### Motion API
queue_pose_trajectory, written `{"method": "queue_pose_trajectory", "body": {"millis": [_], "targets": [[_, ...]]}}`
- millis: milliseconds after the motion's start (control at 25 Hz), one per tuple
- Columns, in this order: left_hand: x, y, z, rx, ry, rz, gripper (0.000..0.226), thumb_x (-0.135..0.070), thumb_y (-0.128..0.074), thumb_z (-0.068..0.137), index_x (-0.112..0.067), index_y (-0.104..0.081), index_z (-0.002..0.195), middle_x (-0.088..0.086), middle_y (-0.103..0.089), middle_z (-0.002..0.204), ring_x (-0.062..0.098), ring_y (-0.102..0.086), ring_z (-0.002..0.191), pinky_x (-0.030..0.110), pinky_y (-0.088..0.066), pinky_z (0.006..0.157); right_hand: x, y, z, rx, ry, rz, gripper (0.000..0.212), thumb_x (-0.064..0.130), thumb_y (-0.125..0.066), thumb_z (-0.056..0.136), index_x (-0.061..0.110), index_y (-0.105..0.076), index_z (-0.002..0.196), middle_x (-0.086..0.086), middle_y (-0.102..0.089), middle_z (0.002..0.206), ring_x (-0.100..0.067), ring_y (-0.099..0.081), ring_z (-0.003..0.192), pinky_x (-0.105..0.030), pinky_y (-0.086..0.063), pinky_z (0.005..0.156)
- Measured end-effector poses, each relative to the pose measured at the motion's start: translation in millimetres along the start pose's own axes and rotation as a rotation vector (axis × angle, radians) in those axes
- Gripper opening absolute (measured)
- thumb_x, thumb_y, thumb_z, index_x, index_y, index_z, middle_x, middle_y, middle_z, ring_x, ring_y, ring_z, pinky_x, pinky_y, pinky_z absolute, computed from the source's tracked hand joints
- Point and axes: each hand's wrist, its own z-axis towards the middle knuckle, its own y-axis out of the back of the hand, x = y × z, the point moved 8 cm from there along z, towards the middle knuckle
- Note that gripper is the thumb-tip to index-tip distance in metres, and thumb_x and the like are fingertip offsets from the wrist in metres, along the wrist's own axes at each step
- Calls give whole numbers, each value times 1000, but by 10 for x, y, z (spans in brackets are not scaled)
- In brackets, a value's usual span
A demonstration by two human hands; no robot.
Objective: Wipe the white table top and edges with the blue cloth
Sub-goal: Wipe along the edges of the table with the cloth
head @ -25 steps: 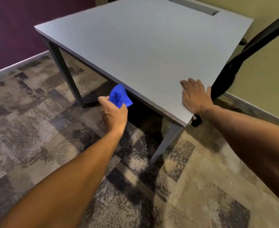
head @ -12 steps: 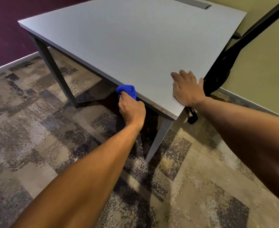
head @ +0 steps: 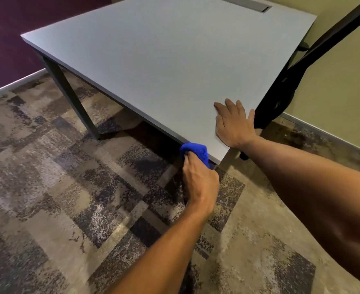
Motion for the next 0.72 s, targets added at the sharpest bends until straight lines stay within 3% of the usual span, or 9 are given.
{"method": "queue_pose_trajectory", "body": {"millis": [320,560,720], "targets": [[22,-290,-376,153,-52,80,68,14,-51,84,0,-35,149,15,-43,151,24,-42,140,32,-35,115,-2,12,-20,18,-15,-13,54,34,-26,107,31,-29,161,-1,-21,170,-31,-10,160,-68,-9,122],[97,-373,-446,197,-149,187,74,7,-59,86,-5,-29,153,11,-38,156,21,-39,143,30,-32,118,-36,-27,6,36,-2,-11,54,34,-24,106,31,-28,160,-2,-21,169,-33,-9,160,-70,-9,122],[222,-320,-550,320,-309,224,84,16,-56,82,-9,-24,156,6,-28,162,17,-26,150,29,-23,122,-48,-35,12,39,-7,-4,54,34,-23,107,32,-27,160,-2,-20,170,-33,-8,160,-69,-8,122]]}}
